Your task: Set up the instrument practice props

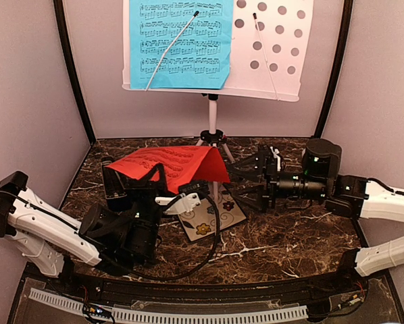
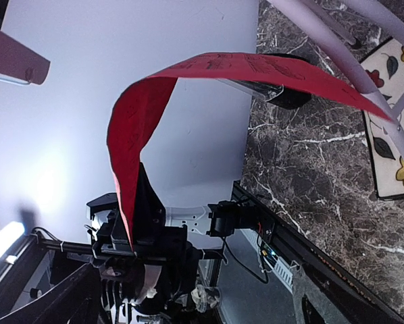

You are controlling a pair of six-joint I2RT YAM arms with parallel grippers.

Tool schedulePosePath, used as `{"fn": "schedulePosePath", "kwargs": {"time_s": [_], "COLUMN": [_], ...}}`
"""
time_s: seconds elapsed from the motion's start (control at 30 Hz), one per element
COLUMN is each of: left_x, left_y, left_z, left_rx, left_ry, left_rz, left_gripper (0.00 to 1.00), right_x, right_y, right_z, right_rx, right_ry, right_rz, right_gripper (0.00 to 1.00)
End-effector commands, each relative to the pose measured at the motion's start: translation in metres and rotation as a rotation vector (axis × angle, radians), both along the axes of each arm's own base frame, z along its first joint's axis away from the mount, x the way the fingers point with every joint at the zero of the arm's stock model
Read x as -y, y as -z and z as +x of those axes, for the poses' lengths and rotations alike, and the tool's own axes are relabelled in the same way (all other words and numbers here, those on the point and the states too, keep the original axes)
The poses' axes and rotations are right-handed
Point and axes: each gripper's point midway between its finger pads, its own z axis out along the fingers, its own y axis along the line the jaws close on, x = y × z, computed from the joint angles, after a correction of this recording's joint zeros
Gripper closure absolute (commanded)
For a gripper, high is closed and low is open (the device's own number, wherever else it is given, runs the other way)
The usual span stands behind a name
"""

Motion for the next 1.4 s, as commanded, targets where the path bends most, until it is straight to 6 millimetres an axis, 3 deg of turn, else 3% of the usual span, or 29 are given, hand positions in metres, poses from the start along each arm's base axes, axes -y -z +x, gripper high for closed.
{"fn": "schedulePosePath", "kwargs": {"time_s": [0.0,0.2,0.3,0.4,0.5,0.73,0.87,1.0,1.1,1.2,1.37], "left_x": [-0.022,-0.011,-0.011,-0.008,-0.002,0.01,0.016,0.027,0.039,0.054,0.087], "left_y": [-0.032,-0.013,-0.015,-0.02,-0.018,-0.014,-0.013,-0.011,-0.01,-0.003,0.024], "left_z": [-0.001,-0.009,-0.012,-0.019,-0.026,-0.037,-0.044,-0.06,-0.077,-0.091,-0.103], "left_rx": [0.024,0.015,0.007,0.012,0.019,0.031,0.03,0.035,0.04,0.02,-0.085], "left_ry": [-0.048,-0.031,-0.024,-0.001,0.027,0.064,0.084,0.141,0.21,0.277,0.387], "left_rz": [0.029,0.11,0.1,0.085,0.098,0.125,0.127,0.101,0.047,-0.011,-0.076], "left_gripper": [1.0,1.0,1.0,1.0,1.0,0.98,0.79,0.47,0.32,0.24,0.18], "right_x": [0.002,-0.029,-0.04,-0.049,-0.055,-0.063,-0.057,-0.042,-0.027,-0.008,0.025], "right_y": [-0.021,-0.054,-0.066,-0.067,-0.064,-0.063,-0.057,-0.05,-0.043,-0.032,-0.033], "right_z": [0.004,0.017,0.014,0.019,0.035,0.038,0.036,0.037,0.034,0.029,0.021], "right_rx": [0.071,0.075,0.088,0.09,0.08,0.064,0.049,0.05,0.057,0.06,0.106], "right_ry": [0.043,0.025,0.005,0.004,0.062,0.07,0.094,0.141,0.172,0.207,0.265], "right_rz": [0.024,0.115,0.139,0.142,0.156,0.167,0.159,0.149,0.147,0.154,0.151], "right_gripper": [0.0,0.0,0.0,0.0,0.21,0.73,0.99,1.0,1.0,1.0,1.0]}}
